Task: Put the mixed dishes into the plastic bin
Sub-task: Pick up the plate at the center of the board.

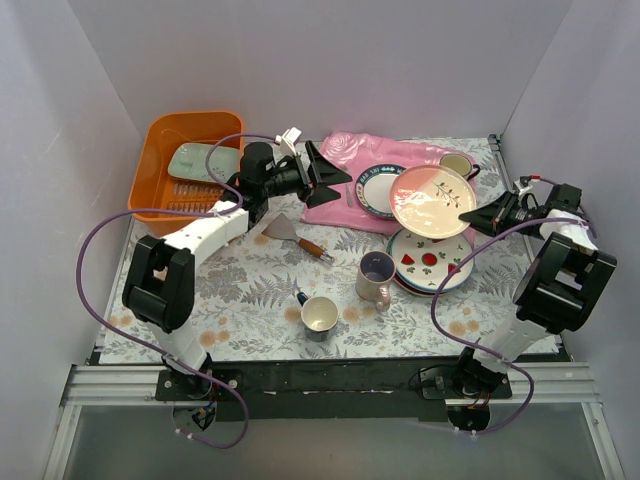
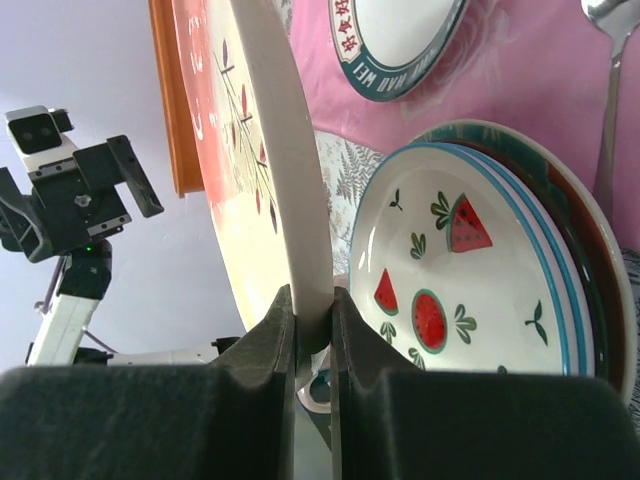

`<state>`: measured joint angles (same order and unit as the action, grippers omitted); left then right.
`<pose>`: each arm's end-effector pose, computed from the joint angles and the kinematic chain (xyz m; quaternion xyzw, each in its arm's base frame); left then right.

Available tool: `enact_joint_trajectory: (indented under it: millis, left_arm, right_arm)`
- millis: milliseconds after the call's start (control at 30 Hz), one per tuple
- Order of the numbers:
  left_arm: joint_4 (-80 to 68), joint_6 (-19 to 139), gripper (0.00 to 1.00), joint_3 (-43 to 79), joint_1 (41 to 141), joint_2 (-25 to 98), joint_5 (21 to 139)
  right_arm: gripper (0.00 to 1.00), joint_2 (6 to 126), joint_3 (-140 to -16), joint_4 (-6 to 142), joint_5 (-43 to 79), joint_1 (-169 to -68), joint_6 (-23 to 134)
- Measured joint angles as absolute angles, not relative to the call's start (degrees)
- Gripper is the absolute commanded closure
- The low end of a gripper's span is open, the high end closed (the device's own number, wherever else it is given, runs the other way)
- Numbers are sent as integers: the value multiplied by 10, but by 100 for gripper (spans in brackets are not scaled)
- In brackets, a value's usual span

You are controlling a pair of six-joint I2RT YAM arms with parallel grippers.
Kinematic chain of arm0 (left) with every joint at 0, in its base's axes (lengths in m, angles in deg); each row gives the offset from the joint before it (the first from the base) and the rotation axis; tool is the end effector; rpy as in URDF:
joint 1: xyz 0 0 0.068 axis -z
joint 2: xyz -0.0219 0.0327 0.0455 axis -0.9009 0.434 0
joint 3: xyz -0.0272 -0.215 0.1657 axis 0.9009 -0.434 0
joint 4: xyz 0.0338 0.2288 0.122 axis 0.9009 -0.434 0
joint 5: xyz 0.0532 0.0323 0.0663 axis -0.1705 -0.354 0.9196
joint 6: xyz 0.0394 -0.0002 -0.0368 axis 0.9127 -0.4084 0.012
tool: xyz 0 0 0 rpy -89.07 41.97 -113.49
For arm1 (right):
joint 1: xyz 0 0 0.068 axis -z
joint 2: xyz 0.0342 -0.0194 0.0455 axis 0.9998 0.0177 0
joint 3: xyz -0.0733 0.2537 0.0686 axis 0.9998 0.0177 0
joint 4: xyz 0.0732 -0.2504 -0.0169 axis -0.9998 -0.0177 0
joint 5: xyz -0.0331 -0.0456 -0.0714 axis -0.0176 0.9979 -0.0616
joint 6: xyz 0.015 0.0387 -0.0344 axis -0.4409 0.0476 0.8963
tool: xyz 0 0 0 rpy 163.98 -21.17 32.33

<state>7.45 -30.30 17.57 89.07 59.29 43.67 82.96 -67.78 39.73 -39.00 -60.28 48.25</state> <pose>0.3536 -0.1908 0.2997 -0.2543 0.7100 -0.6567 0.0044 0.3113 -0.1337 0.2142 0.1780 0.8087 0.4921 0.2685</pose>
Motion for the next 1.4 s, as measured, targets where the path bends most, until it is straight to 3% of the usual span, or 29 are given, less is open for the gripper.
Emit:
enact_joint_trajectory:
  millis: [467, 867, 1000, 1200, 1233, 1300, 1333, 1400]
  left_arm:
    - [141, -320, 2, 222, 959, 685, 485]
    - [120, -301, 5, 233, 979, 693, 549]
    - [95, -290, 14, 247, 983, 697, 567]
    - [58, -272, 40, 285, 989, 713, 579]
    - [52, -270, 51, 292, 990, 717, 579]
    - [38, -264, 62, 303, 992, 727, 580]
    - [29, -260, 79, 311, 994, 734, 580]
    - [13, -258, 100, 320, 996, 743, 581]
  right_arm:
    - [99, 802, -677, 452, -419, -641, 401]
    - [99, 787, -670, 480, -423, -676, 371]
    - [99, 781, -664, 486, -426, -684, 367]
    - [99, 778, -654, 498, -432, -692, 356]
    - [99, 778, -653, 498, -431, -692, 356]
    - [99, 778, -653, 500, -432, -694, 353]
    - [99, 777, -653, 503, -432, -696, 352]
    - [99, 775, -651, 509, -432, -699, 349]
